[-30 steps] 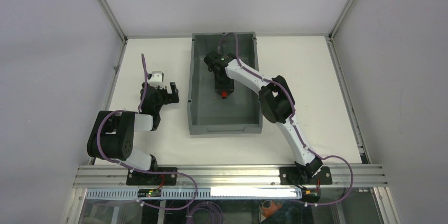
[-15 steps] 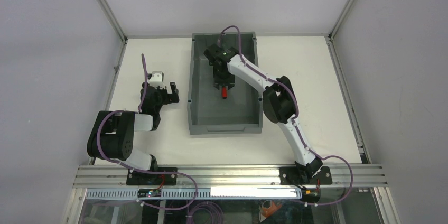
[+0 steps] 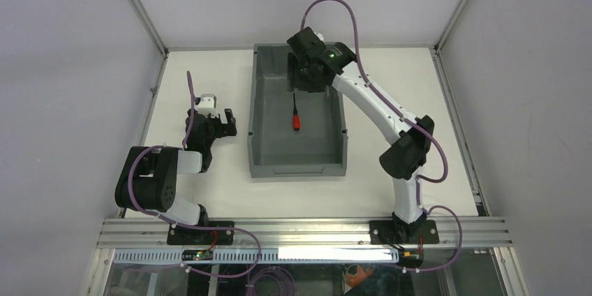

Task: Put the screwdriver in the bin
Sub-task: Reset both arms

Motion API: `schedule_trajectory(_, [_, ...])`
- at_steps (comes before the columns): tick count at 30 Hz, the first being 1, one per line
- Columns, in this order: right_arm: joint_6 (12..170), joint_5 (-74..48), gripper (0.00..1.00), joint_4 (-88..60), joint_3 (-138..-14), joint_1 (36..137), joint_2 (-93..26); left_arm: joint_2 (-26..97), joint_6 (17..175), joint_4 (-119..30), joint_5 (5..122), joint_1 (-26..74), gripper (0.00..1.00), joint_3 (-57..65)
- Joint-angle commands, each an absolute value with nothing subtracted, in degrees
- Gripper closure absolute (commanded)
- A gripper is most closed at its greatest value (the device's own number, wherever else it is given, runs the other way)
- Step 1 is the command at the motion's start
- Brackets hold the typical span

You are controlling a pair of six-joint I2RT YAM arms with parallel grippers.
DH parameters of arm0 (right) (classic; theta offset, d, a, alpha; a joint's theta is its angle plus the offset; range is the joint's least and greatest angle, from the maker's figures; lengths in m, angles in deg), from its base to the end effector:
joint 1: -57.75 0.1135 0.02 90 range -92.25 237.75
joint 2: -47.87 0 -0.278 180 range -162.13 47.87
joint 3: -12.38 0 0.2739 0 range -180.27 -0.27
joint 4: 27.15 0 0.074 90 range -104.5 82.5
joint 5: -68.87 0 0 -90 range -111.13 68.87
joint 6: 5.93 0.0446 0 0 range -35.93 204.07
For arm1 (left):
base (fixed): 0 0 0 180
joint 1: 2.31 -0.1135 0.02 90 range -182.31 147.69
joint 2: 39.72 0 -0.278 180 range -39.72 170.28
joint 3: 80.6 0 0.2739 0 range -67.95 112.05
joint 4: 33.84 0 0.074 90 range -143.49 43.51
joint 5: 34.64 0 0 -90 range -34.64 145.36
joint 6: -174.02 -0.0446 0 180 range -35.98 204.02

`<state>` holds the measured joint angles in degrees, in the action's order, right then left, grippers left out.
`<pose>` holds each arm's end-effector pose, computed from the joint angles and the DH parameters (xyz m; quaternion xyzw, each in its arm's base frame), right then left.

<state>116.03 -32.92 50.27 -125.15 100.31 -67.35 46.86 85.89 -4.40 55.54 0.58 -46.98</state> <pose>0.3444 0.3038 0.3725 -0.0570 0.9477 0.1026 0.2967 0.2768 -0.0141 0.1250 0.0083 0.8363 -0.0241 0.5476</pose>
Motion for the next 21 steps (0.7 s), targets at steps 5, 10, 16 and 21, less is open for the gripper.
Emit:
schedule_trajectory(5, [112.4,-37.9,0.31,51.4,-122.0,100.1,-56.3,46.6,84.5,-0.6,56.5,0.2,0.01,-46.0])
schedule_trajectory(10, [111.1,-40.8,0.27,51.5,-118.4,98.7,-50.2,46.6,84.5,-0.6,56.5,0.2,0.01,-46.0])
schedule_trajectory(16, [109.5,-43.6,0.21,50.7,-112.0,95.1,-41.7,46.6,84.5,-0.6,56.5,0.2,0.01,-46.0])
schedule_trajectory(21, [108.4,-43.5,0.16,49.0,-105.2,90.5,-35.2,46.6,84.5,-0.6,56.5,0.3,0.01,-46.0])
